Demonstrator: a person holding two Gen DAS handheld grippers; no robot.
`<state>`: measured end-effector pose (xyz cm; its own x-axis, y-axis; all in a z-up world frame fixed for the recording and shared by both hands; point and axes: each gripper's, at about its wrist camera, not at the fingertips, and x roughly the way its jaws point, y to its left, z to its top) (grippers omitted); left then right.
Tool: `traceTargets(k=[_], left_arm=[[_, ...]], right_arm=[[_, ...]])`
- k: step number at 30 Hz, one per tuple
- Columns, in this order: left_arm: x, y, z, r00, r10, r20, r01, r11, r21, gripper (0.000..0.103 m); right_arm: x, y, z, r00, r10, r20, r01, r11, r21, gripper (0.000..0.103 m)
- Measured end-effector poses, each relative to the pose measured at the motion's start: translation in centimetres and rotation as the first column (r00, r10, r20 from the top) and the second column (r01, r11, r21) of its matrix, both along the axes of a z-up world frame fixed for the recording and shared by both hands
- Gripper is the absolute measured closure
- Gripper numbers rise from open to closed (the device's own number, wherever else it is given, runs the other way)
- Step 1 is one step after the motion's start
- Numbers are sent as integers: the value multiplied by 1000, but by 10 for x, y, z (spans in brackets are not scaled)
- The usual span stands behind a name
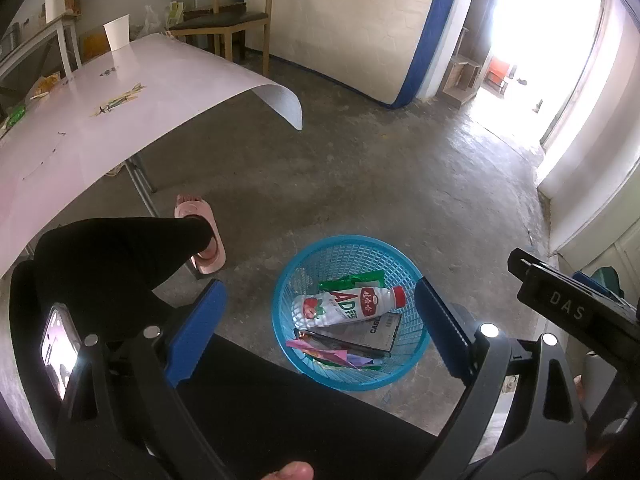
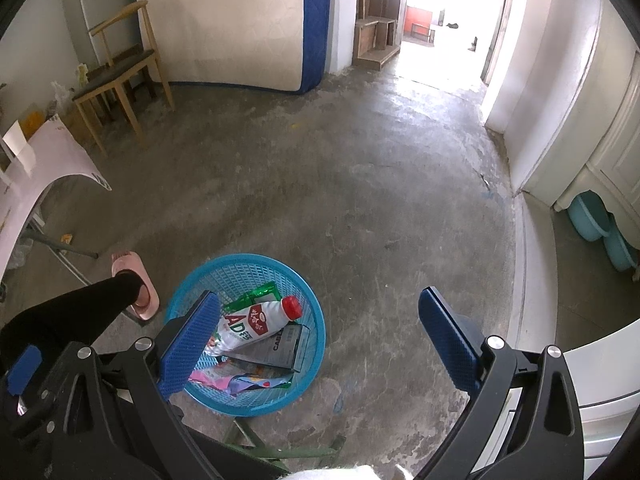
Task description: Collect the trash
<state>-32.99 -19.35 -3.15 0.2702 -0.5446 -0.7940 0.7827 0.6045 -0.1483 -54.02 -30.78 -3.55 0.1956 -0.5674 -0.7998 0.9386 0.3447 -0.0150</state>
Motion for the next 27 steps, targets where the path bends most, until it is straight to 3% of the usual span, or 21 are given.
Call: traceTargets(k=[27], left_arm=[[0, -1, 0, 1000, 0, 0, 0, 1000, 2, 12]], right_arm=[[0, -2, -3, 1000, 0, -1, 0, 1000, 9, 6]])
